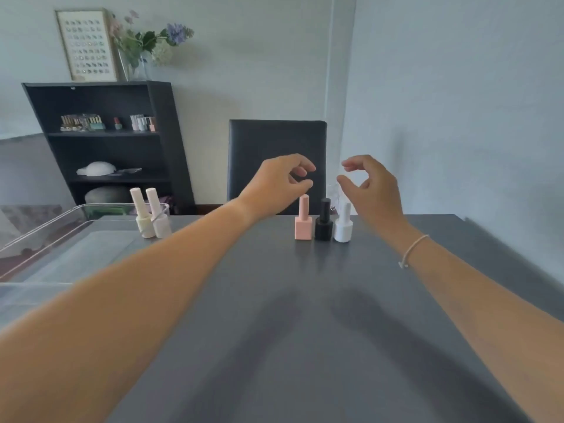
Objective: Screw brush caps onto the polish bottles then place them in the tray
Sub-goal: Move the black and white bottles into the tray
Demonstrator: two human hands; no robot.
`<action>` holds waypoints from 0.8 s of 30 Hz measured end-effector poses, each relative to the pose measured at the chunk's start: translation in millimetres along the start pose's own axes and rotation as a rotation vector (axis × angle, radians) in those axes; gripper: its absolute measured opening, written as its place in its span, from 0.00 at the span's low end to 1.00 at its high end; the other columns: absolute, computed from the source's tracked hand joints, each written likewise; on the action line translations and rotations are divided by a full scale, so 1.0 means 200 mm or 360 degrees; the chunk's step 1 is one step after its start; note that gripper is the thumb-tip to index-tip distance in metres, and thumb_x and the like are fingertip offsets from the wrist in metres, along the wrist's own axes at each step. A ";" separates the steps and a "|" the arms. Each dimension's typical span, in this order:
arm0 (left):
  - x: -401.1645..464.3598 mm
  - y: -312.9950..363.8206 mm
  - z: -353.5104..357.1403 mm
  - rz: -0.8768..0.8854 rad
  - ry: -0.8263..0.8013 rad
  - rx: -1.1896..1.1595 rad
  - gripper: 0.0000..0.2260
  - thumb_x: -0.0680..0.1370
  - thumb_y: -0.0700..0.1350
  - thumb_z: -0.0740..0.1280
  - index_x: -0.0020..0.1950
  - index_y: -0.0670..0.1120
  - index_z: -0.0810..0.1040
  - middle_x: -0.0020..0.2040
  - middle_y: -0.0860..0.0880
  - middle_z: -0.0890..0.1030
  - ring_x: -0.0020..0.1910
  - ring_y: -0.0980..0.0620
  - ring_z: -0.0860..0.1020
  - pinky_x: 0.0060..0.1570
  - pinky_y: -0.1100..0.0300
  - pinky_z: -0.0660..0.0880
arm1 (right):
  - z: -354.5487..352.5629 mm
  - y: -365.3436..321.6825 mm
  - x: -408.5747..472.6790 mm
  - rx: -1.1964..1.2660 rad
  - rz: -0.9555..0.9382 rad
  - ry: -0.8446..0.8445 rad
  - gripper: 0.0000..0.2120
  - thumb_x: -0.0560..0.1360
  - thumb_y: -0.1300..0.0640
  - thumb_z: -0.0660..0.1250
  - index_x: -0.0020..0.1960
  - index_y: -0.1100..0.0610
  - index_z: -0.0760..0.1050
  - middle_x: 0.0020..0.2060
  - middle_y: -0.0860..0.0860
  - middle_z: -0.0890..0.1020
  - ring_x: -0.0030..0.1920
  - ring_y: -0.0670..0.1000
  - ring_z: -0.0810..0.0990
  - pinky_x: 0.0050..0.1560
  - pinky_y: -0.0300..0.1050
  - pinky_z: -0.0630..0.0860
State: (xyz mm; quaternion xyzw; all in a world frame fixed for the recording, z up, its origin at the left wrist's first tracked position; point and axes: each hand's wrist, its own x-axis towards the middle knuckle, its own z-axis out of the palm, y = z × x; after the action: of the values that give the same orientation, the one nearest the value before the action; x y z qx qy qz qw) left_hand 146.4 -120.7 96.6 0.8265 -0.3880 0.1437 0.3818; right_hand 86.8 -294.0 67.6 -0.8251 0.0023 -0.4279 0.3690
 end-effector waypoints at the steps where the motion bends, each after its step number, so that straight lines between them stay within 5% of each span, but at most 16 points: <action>1: 0.00 0.02 0.06 0.0003 -0.0046 0.0029 0.09 0.75 0.45 0.65 0.55 0.52 0.76 0.51 0.51 0.77 0.41 0.56 0.77 0.41 0.69 0.72 | -0.03 0.05 -0.02 0.0004 0.0038 -0.0010 0.08 0.72 0.56 0.67 0.52 0.52 0.75 0.47 0.42 0.77 0.31 0.35 0.68 0.40 0.28 0.65; 9: -0.01 0.04 0.34 -0.0005 -0.0117 0.0329 0.16 0.76 0.44 0.63 0.64 0.47 0.72 0.59 0.48 0.75 0.43 0.49 0.78 0.47 0.57 0.75 | -0.03 0.26 -0.11 0.0039 0.0163 -0.0251 0.06 0.73 0.51 0.66 0.49 0.43 0.71 0.51 0.44 0.79 0.43 0.26 0.73 0.37 0.27 0.68; 15: -0.01 0.01 0.41 -0.0070 -0.0030 0.0278 0.15 0.76 0.42 0.64 0.63 0.44 0.73 0.58 0.45 0.76 0.50 0.47 0.77 0.54 0.55 0.73 | -0.02 0.28 -0.11 0.0049 0.0201 -0.0238 0.03 0.73 0.50 0.65 0.46 0.43 0.71 0.40 0.39 0.79 0.37 0.30 0.75 0.37 0.36 0.67; 24: -0.03 0.05 0.46 -0.0163 0.0205 -0.0077 0.04 0.73 0.39 0.65 0.47 0.44 0.76 0.43 0.48 0.77 0.40 0.50 0.76 0.36 0.58 0.75 | 0.00 0.24 -0.14 -0.0017 0.0234 -0.0213 0.05 0.74 0.51 0.66 0.44 0.47 0.69 0.33 0.37 0.74 0.32 0.36 0.73 0.31 0.34 0.65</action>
State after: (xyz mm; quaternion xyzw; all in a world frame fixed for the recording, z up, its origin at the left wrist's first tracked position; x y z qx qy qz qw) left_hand 130.6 -190.0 36.8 0.8248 -0.3232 0.1675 0.4326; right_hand 83.4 -320.7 17.6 -0.8514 0.0406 -0.3436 0.3942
